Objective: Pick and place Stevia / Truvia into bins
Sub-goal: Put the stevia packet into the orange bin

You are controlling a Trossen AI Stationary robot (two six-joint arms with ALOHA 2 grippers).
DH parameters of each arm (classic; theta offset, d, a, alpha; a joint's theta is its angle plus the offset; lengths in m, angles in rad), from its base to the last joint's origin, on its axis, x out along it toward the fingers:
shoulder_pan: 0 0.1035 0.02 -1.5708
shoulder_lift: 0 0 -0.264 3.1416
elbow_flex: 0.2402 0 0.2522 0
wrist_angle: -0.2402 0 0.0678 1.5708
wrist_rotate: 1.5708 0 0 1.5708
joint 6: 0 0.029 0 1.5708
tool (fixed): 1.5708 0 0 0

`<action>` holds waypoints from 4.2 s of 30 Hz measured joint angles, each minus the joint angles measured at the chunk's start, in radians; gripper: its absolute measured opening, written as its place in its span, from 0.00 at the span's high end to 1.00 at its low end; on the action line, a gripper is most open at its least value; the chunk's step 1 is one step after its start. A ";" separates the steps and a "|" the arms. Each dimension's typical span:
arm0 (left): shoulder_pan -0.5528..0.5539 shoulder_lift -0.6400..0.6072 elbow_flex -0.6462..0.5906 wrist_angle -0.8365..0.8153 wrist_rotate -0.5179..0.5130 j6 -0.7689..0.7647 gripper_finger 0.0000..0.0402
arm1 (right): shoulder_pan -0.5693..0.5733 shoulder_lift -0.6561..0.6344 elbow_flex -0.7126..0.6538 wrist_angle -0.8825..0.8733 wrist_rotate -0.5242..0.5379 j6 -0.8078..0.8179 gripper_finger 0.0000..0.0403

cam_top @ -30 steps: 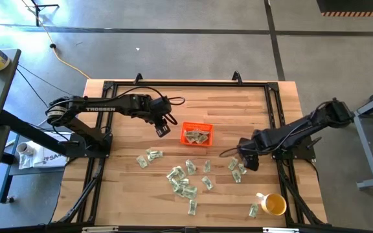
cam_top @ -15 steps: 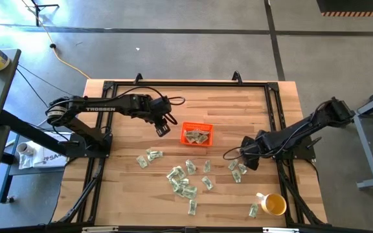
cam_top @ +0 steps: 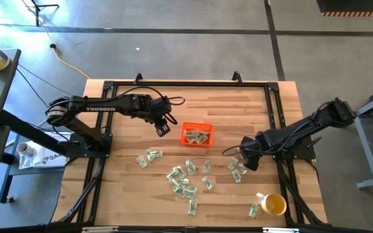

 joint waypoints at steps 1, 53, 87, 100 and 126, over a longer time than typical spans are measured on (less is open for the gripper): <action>0.000 0.000 0.000 0.000 0.000 -0.002 0.52 | -0.008 0.000 0.000 0.003 -0.003 -0.001 0.82; -0.168 -0.219 -0.509 0.310 0.273 -0.046 0.52 | -0.431 0.367 0.739 0.075 0.027 -0.566 0.33; -0.248 -0.004 -0.420 0.500 0.065 0.036 0.93 | -0.457 0.288 0.736 -0.020 0.232 -0.700 0.27; -0.131 -0.003 -0.202 0.548 0.049 0.167 0.94 | -0.524 0.144 0.736 -0.057 0.251 -0.766 0.27; -0.112 0.151 0.047 0.012 0.176 0.069 0.43 | -0.524 0.137 0.736 -0.060 0.146 -0.901 0.27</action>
